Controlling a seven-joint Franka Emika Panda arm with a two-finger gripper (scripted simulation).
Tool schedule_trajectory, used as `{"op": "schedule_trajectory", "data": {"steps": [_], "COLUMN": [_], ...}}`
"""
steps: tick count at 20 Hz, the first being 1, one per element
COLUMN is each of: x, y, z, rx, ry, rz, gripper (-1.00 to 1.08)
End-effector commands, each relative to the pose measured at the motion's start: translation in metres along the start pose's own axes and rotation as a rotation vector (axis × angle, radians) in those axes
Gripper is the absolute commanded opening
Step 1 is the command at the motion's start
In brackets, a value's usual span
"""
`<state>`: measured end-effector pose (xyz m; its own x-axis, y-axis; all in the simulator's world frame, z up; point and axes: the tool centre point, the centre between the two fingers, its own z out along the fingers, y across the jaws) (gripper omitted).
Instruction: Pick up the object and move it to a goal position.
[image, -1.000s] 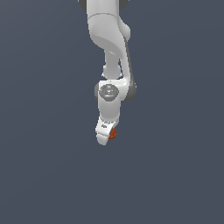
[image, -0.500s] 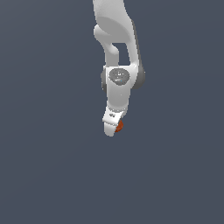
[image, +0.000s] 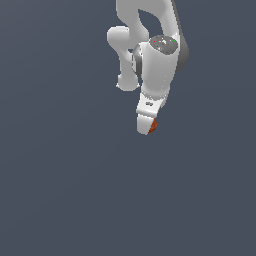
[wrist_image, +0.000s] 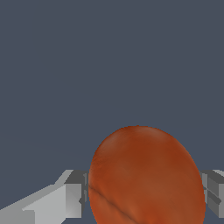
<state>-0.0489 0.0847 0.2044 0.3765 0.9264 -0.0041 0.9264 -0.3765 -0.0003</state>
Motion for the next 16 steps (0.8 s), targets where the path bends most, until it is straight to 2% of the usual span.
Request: {"op": "schedule_trajectory", "data": {"steps": [1,9,16], "x": [0.012,0.046,0.065], "y": [-0.014,-0.051,-0.070], "z": [-0.027,-0.098,-0.139], "rx": [-0.001,0.000,0.000], "ry": [0.001,0.002,0.004], "rz": [0.000,-0.001,0.000], "gripper": [-1.00,-1.00,-1.00]}}
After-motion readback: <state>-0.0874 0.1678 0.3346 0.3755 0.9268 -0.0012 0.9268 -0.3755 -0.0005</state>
